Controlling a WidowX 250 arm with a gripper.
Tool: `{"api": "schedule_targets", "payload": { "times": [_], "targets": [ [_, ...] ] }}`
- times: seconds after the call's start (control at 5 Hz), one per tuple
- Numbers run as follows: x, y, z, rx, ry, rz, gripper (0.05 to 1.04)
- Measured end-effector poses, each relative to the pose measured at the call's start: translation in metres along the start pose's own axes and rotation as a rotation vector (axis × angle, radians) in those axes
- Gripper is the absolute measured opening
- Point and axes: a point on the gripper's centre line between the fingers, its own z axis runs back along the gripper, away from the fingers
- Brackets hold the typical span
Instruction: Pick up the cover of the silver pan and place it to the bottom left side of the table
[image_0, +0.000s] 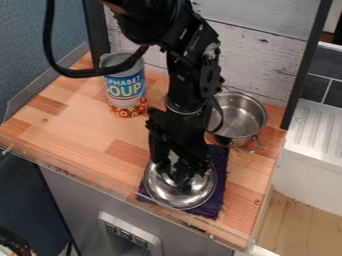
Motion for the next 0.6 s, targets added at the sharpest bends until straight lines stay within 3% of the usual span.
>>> {"api": "schedule_targets", "payload": {
  "times": [0.2, 0.4, 0.6],
  "targets": [
    [0.0006, -0.0027, -0.0023, -0.004, 0.005, -0.009, 0.394],
    [0.0008, -0.0032, -0.0034, -0.005, 0.006, -0.012, 0.281],
    [-0.0021, 0.0034, 0.0011, -0.019, 0.007, 0.014, 0.281]
  ]
}}
